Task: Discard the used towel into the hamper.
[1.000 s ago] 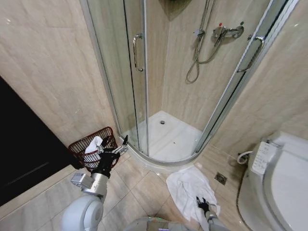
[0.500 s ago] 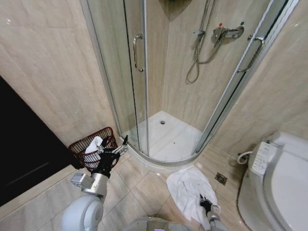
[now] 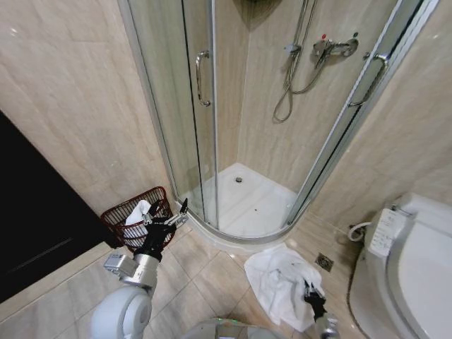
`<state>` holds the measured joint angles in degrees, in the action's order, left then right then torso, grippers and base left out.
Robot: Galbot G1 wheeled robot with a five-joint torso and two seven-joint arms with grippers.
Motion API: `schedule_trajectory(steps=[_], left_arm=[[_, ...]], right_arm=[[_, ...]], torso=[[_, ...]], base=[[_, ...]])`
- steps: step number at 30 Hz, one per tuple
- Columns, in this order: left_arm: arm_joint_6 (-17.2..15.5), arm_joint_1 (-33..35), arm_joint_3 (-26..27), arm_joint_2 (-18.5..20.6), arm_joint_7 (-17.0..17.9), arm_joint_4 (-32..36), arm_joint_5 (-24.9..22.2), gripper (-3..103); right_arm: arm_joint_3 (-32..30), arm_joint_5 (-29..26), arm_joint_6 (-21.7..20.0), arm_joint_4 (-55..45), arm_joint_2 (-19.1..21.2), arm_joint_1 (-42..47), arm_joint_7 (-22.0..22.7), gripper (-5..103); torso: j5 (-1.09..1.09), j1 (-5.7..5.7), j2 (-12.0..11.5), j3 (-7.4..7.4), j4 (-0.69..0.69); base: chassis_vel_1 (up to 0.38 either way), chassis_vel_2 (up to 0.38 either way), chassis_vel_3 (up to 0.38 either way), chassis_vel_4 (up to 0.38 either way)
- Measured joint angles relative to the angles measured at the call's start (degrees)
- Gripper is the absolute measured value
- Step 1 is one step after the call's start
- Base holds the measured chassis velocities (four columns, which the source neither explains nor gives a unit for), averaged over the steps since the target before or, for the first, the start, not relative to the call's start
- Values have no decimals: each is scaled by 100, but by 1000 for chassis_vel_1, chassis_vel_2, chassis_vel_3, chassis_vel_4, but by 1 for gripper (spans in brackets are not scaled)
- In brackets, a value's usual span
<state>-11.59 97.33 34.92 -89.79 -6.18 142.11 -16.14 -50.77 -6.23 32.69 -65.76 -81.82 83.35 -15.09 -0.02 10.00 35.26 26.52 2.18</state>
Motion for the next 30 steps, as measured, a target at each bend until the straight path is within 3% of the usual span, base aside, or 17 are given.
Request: schedule_trajectory(steps=[5, 7, 11, 13, 16, 21, 24, 26, 30], left_arm=[[0, 0, 0, 1, 0, 0, 0, 100], [0, 0, 0, 0, 0, 0, 0, 100], [0, 0, 0, 0, 0, 0, 0, 100], [0, 0, 0, 0, 0, 0, 0, 100], [0, 0, 0, 0, 0, 0, 0, 100], [0, 0, 0, 0, 0, 0, 0, 100], [0, 0, 0, 0, 0, 0, 0, 100], [0, 0, 0, 0, 0, 0, 0, 100], [0, 0, 0, -1, 0, 0, 0, 100]], right_arm=[[-71, -450, -52, -1348, -8, 638, -17, 8], [-183, -853, -158, -2518, -2, 1213, -47, 8], [-336, -1303, -263, -3683, 10, 1779, -51, 8], [-379, -1393, -284, -3966, 7, 1888, -48, 8], [-624, -1831, -396, -5157, -42, 2249, -15, 8], [-982, -2122, -471, -6019, -91, 2359, -17, 8], [-1356, -2437, -768, -6738, -78, 2322, -20, 8], [-1872, -2832, -1308, -7337, 51, 2052, 42, 8], [-2334, -3149, -1773, -7677, 343, 1693, 205, 8]], torso=[[3, 1, 1, 1, 1], [2, 2, 2, 1, 1], [3, 2, 3, 2, 0], [4, 2, 4, 2, 0], [2, 2, 5, 3, 1], [3, 3, 5, 4, 0], [0, 3, 6, 4, 0], [2, 3, 6, 4, 0], [2, 3, 6, 4, 1]], base=[[0, 0, 0, 0], [0, 0, 0, 0], [0, 0, 0, 0], [0, 0, 0, 0], [0, 0, 0, 0], [0, 0, 0, 0], [0, 0, 0, 0], [0, 0, 0, 0], [0, 0, 0, 0]])
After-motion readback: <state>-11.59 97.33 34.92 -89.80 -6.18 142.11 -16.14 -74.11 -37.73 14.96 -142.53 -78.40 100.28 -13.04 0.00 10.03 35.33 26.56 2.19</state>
